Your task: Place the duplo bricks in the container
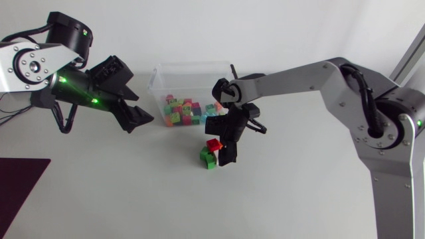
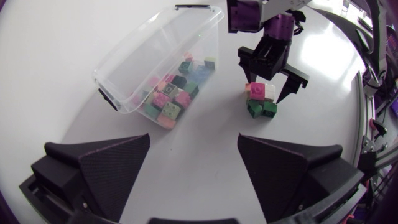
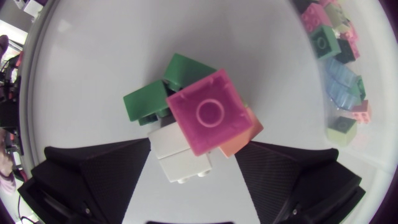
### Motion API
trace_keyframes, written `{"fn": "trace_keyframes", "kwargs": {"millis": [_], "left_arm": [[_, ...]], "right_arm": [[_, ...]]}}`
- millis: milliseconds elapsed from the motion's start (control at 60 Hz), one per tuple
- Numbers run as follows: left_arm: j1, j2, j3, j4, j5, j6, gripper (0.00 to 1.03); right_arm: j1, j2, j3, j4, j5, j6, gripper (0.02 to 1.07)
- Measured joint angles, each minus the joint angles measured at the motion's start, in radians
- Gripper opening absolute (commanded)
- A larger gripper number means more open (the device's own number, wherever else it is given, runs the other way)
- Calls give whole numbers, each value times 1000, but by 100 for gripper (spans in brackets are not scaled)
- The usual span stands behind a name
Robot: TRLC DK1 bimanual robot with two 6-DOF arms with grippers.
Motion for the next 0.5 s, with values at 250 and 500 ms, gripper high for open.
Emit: {"fn": "trace_keyframes", "kwargs": {"millis": [250, 500], "left_arm": [[0, -5, 0, 0, 7, 0, 98], [0, -13, -2, 0, 8, 0, 98]], "right_arm": [[-3, 2, -3, -15, -28, -21, 30], [-36, -77, -126, -15, -33, -32, 21]]}}
